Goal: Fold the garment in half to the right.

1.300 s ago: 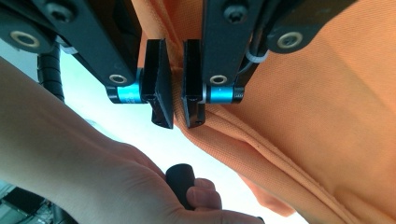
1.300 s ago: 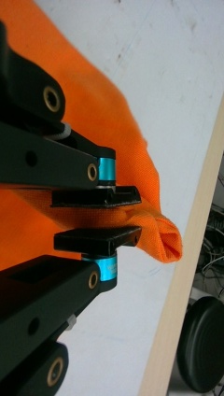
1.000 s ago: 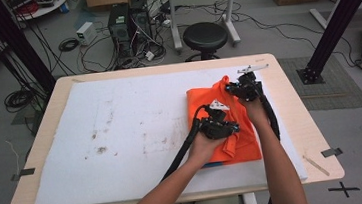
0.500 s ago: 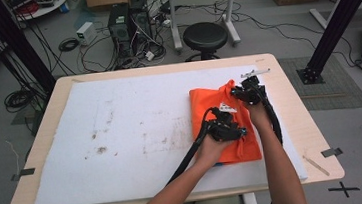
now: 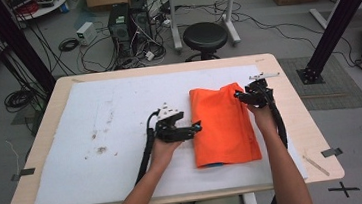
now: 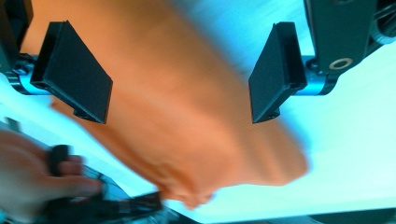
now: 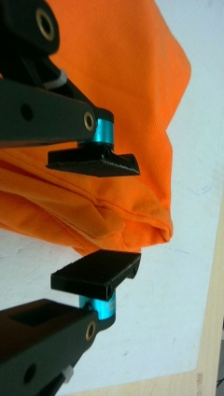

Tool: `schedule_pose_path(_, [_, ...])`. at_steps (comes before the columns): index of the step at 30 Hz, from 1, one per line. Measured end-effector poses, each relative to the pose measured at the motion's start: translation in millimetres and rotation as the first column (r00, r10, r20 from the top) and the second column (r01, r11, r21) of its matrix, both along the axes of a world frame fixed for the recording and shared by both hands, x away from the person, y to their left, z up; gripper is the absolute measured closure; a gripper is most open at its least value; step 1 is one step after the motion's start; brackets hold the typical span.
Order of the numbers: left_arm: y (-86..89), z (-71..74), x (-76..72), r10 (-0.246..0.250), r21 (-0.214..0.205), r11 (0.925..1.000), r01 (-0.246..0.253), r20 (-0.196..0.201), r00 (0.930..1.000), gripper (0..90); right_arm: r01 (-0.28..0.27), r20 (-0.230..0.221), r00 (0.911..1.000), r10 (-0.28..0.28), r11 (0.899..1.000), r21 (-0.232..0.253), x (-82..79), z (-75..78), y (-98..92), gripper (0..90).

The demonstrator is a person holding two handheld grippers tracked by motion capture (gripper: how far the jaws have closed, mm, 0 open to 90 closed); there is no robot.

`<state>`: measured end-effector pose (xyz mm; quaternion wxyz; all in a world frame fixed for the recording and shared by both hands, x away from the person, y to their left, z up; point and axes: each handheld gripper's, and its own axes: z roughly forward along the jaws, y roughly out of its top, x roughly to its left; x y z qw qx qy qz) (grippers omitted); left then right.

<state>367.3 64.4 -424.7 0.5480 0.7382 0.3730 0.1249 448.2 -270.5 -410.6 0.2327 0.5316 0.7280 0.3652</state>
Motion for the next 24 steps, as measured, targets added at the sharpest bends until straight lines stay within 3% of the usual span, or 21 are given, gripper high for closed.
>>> schedule_pose_path(7, [59.5, -11.4, -1.7, 0.085, -0.009, 0.9964, -0.084, 0.029, 0.996, 22.1, -0.037, 0.025, 0.999, 0.037, 0.999, -0.01, -16.7, 5.0, 1.4, 47.1])
schedule_pose_path(8, [67.5, -12.2, -2.0, 0.093, -0.007, 0.9956, -0.093, 0.031, 0.9951, 22.1, -0.043, 0.033, 0.9985, 0.044, 0.999, -0.015, -19.7, 5.7, 1.0, 48.0])
schedule_pose_path(10, [82.4, -13.9, -2.1, 0.101, -0.007, 0.9948, -0.101, 0.033, 0.9943, 22.1, -0.054, 0.038, 0.9977, 0.055, 0.998, -0.036, -27.4, 6.6, 0.2, 59.2])
schedule_pose_path(13, [100.6, -16.2, -3.0, 0.122, 0.002, 0.9925, -0.122, 0.059, 0.9908, 22.1, -0.082, 0.013, 0.9964, 0.083, 0.995, -0.055, -37.0, 4.3, -2.3, 69.8])
schedule_pose_path(18, [124.6, -18.7, -3.4, 0.15, 0.019, 0.988, -0.153, 0.1, 0.9836, 22.1, -0.104, -0.007, 0.9946, 0.103, 0.992, -0.068, -54.1, -2.9, -2.8, 71.5])
schedule_pose_path(22, [141.4, -19.5, -0.8, 0.168, 0.046, 0.984, -0.172, 0.081, 0.9825, 22.0, -0.127, -0.04, 0.9913, 0.125, 0.99, -0.054, -66.0, -8.6, 1.7, 70.2])
schedule_pose_path(24, [149.2, -19.3, 0.3, 0.179, 0.059, 0.9812, -0.184, 0.078, 0.9808, 22.0, -0.147, -0.064, 0.9879, 0.141, 0.984, -0.096, -69.0, -12.4, 7.1, 70.3])
